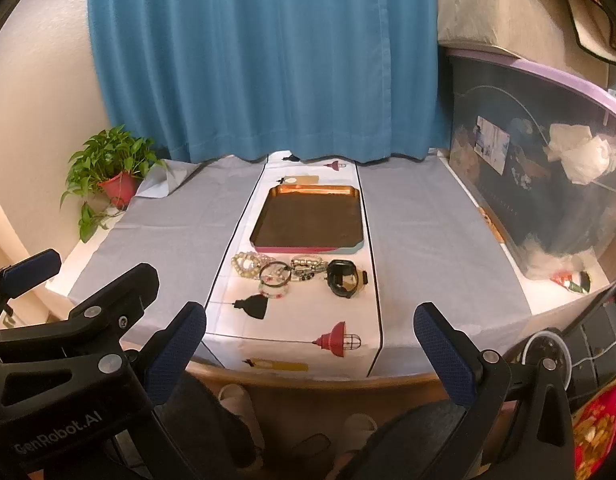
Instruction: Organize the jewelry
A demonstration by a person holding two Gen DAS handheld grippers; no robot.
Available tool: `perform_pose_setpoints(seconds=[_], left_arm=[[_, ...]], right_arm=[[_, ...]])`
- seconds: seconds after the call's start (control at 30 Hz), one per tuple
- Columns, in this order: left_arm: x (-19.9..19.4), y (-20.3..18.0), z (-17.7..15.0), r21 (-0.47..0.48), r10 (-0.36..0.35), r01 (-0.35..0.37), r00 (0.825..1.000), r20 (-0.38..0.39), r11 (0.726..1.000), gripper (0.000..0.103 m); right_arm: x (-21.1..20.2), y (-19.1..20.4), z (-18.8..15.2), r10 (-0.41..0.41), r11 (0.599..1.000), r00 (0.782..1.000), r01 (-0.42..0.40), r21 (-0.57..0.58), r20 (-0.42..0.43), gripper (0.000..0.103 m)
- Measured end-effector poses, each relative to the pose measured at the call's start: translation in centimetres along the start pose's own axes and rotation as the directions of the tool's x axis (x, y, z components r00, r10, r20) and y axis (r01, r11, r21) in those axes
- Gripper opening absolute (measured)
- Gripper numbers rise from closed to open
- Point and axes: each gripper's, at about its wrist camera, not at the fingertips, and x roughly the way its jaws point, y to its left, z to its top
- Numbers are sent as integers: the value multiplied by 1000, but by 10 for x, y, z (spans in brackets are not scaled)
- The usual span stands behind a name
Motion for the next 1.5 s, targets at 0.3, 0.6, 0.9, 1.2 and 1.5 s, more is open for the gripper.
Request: perform_pose_setpoints(seconds=[0.3, 0.6, 0.9, 1.2, 1.5], left_arm=[[-2, 2, 0, -7, 2, -2, 1000, 9, 1000, 99], [-3, 3, 2, -9, 0, 0, 1000, 8, 1000, 99], [-3, 3, 0, -11, 2, -1, 1000, 9, 1000, 99], [0, 3, -5, 0, 7, -7, 1000, 4, 1000, 99], [3, 0, -3, 2, 9, -9, 1000, -2, 1000, 99]], right_arm=[[-3, -2, 4, 3, 1000, 1000, -3, 0, -4, 103], [-4, -1, 5, -3, 1000, 1000, 3, -3, 1, 103], [-6, 1, 5, -1, 1000, 1000, 1, 1, -2, 103], [-3, 2, 5, 8, 1000, 1000, -8, 0, -8, 103], [-2, 2, 5, 9, 1000, 1000, -10, -2, -4, 103]])
